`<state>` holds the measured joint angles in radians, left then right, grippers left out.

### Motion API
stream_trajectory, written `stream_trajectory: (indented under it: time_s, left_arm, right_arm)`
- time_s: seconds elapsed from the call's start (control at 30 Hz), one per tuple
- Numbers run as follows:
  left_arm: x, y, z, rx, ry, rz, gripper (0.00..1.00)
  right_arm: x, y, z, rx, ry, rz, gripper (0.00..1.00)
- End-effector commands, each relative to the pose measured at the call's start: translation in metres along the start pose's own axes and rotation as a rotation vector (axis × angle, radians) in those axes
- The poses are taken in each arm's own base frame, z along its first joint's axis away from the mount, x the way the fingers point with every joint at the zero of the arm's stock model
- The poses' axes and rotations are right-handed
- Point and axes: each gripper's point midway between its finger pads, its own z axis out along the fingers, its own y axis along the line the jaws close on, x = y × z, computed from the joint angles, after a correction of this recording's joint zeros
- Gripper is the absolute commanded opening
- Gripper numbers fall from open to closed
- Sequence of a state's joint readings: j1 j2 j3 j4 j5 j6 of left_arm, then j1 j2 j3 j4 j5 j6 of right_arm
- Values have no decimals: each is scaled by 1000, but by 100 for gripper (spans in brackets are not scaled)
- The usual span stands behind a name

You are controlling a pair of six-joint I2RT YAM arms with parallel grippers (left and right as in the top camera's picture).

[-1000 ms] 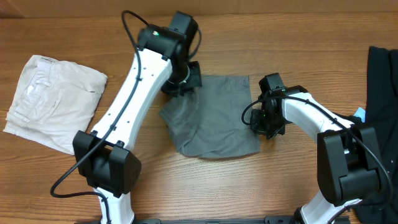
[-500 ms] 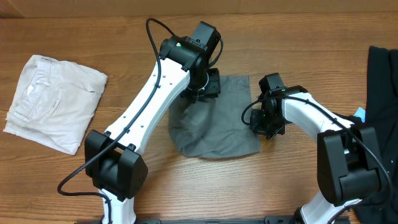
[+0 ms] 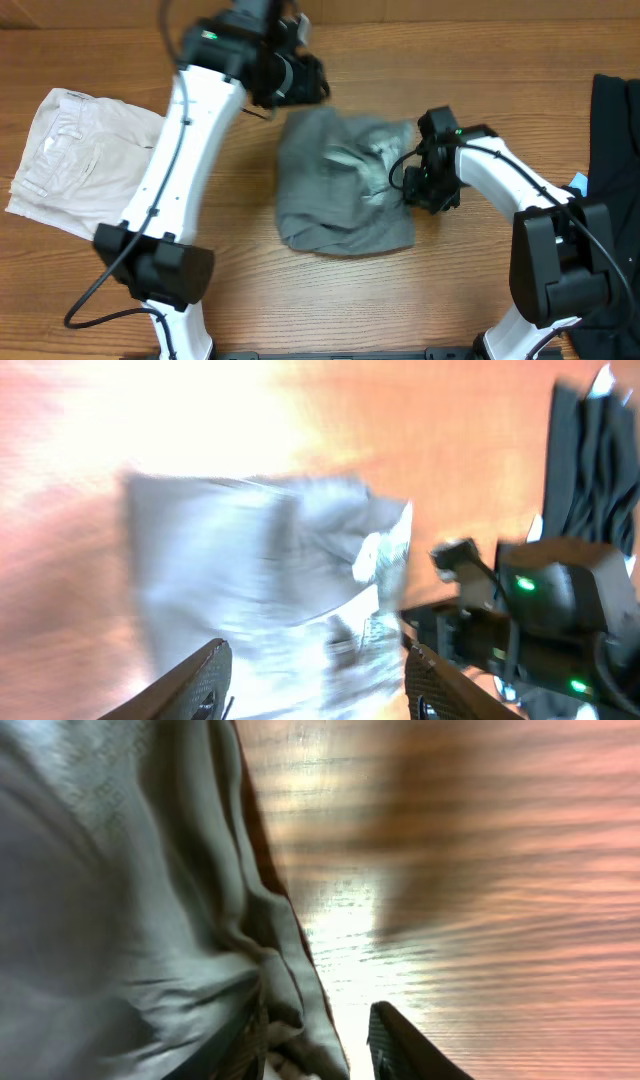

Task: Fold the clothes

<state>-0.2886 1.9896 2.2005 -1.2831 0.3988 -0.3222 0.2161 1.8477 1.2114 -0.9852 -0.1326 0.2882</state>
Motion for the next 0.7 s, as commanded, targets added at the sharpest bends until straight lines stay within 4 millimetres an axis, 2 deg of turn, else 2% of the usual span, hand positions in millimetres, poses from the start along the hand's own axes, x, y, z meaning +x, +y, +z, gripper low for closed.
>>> stream_trajectory:
  time_s: [0.0,0.07,0.2,0.3,0.47,0.57,0.67]
  left_arm:
    - [-13,10,-31,47,-52,32,60]
    - [-13,28,-33,23,-47,-11,60]
    - [-10,46,-29,2,-29,-51,60]
    - [-11,54,-19,-36,-33,-47,60]
    - [-16,56,9,-75,-61,2,59]
    - [-24,62,31,-122,-107,38,59]
    - [-32,60,55,-103,-142,72,60]
  right_arm:
    - [-33,1,-34,20,-97,15,38]
    - [-39,-1,-47,43,-115,34,38]
    - [-45,7,-70,29,-129,30,39]
    - [-36,39,-80,-122,-82,-85,39]
    - [-4,86,-83,-347,22,-250,38]
    - [7,95,-75,-343,45,-293,38]
    - [16,100,-63,-339,64,-312,38]
